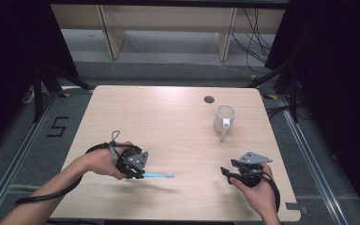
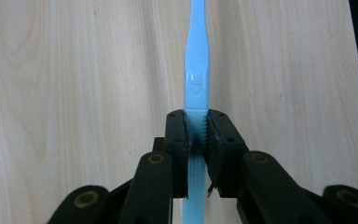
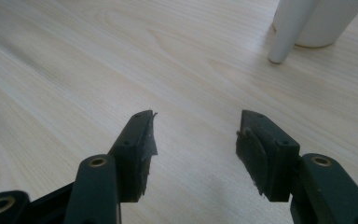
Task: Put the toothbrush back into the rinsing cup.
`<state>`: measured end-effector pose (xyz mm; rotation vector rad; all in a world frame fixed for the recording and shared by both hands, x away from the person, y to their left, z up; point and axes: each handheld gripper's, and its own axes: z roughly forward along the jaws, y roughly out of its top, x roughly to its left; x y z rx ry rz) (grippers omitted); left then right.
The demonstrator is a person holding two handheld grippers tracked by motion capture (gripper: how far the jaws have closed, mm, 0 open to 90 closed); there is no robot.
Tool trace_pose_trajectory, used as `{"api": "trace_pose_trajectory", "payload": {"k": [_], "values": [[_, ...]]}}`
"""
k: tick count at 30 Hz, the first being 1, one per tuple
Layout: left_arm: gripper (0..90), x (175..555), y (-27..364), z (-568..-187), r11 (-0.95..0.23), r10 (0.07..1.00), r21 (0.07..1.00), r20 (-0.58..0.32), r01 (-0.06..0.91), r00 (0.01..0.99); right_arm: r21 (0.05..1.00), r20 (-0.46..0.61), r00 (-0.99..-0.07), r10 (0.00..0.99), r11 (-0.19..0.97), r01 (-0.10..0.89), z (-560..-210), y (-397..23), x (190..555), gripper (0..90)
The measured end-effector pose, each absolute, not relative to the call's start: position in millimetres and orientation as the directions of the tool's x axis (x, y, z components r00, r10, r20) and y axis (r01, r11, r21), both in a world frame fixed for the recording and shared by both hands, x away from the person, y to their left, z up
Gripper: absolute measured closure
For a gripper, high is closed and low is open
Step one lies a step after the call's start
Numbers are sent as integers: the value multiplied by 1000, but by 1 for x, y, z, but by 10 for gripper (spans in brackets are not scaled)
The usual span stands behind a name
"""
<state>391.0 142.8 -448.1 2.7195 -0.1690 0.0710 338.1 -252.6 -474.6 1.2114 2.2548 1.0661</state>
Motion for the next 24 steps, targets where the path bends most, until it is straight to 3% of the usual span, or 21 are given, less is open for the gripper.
{"api": "trace_pose_trajectory", "payload": {"k": [24], "values": [[787, 389, 165, -435, -806, 4, 588, 109, -61, 994, 763, 29, -560, 828, 343, 547, -473, -252, 337, 466]]}}
